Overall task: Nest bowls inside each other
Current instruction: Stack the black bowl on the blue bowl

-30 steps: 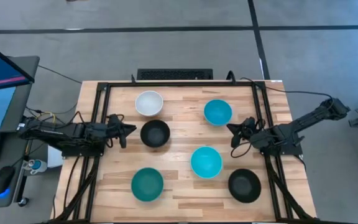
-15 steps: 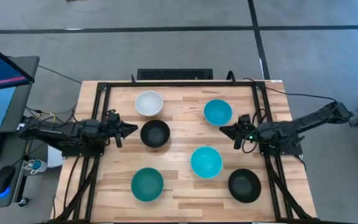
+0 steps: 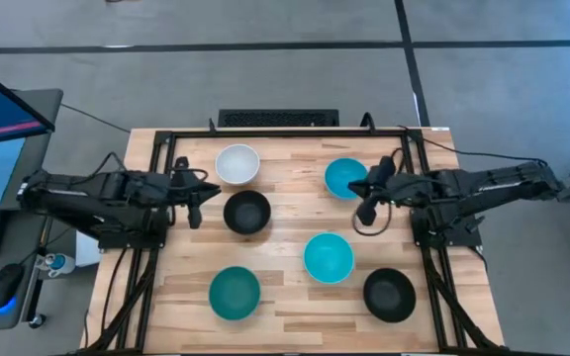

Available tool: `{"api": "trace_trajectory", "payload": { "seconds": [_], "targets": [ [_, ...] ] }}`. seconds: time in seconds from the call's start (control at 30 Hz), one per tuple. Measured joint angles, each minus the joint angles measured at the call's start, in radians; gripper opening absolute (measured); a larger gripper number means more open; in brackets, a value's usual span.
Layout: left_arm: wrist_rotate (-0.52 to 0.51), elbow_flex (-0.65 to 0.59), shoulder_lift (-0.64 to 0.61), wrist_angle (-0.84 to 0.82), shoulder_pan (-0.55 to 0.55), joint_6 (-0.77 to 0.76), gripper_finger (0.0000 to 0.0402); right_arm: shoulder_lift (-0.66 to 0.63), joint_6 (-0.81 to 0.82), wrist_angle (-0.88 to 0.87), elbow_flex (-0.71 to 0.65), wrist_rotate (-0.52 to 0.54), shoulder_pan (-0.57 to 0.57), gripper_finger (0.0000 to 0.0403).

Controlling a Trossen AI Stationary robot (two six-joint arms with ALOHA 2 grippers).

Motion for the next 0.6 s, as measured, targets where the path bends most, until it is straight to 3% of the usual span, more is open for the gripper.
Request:
{"api": "trace_trajectory", "payload": {
  "seconds": [0.17, 0.43, 0.6],
  "targets": [
    [0.085, 0.097, 0.114, -0.063, 0.055, 0.018, 0.0045, 0.099, 0.000, -0.104, 0.081, -0.189, -0.106, 0.0059],
    [0.120, 0.140, 0.204, -0.055, 0.163, 0.111, 0.0045, 0.237, 0.002, 0.082, 0.097, -0.135, -0.223, 0.0059],
    [0.248, 0.140, 0.227, -0.091, 0.300, 0.121, 0.0045, 0.290, -0.012, 0.134, 0.098, -0.187, -0.272, 0.0059]
  ]
}}
